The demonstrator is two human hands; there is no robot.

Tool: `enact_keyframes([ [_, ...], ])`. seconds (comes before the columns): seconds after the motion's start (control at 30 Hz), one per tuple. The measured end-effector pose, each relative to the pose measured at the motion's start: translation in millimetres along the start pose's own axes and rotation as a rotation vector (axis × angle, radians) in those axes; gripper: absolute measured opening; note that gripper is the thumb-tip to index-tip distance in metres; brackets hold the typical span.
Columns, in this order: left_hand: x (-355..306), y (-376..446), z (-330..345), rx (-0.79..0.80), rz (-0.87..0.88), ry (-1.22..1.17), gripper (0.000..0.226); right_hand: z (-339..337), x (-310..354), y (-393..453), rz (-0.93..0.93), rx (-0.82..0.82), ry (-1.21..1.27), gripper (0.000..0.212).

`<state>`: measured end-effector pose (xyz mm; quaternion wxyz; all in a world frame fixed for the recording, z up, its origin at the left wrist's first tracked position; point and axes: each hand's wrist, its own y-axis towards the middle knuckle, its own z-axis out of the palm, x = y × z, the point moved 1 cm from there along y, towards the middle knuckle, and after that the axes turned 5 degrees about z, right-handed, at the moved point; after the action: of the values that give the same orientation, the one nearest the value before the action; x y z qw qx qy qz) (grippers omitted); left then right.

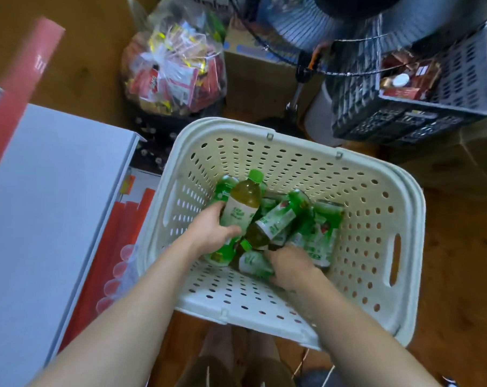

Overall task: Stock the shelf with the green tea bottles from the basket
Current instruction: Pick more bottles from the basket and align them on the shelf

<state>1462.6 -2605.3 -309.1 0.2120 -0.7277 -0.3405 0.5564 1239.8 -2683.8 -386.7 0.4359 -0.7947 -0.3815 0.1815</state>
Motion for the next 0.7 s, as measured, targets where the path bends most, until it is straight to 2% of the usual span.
enact_keyframes([
  [0.07,0.0,-2.3,-0.4,-0.008,0.018,-0.012,0.061,-1.7,-6.2,-3.6,0.010,0.021,0.120,0.048],
  [0.23,-5.4,-14.8,-2.4,-0.050,0.031,-0.100,0.050,-25.6,-35.6,-35.9,0.114,0.106,0.479,0.063],
  [0.4,-22.9,-39.4,-10.4,-0.130,0.049,-0.213,0.055,-55.0,-67.5,-83.7,0.111,0.000,0.777,0.050],
  [0.53,-42.9,-66.8,-20.2,-0.160,0.090,-0.334,0.059,-83.9,-80.0,-128.1,0.081,-0.110,1.186,0.024],
  [0.6,-48.6,-81.3,-25.9,-0.183,0.111,-0.408,0.055,-96.1,-77.1,-149.6,0.025,-0.151,1.343,0.028],
  [0.63,-52.1,-89.1,-28.4,-0.193,0.122,-0.445,0.057,-101.2,-74.0,-158.7,-0.010,-0.178,1.398,0.035],
  [0.7,-48.6,-94.3,-31.1,-0.198,0.147,-0.523,0.084,-112.6,-64.8,-173.3,-0.107,-0.203,1.471,0.047],
])
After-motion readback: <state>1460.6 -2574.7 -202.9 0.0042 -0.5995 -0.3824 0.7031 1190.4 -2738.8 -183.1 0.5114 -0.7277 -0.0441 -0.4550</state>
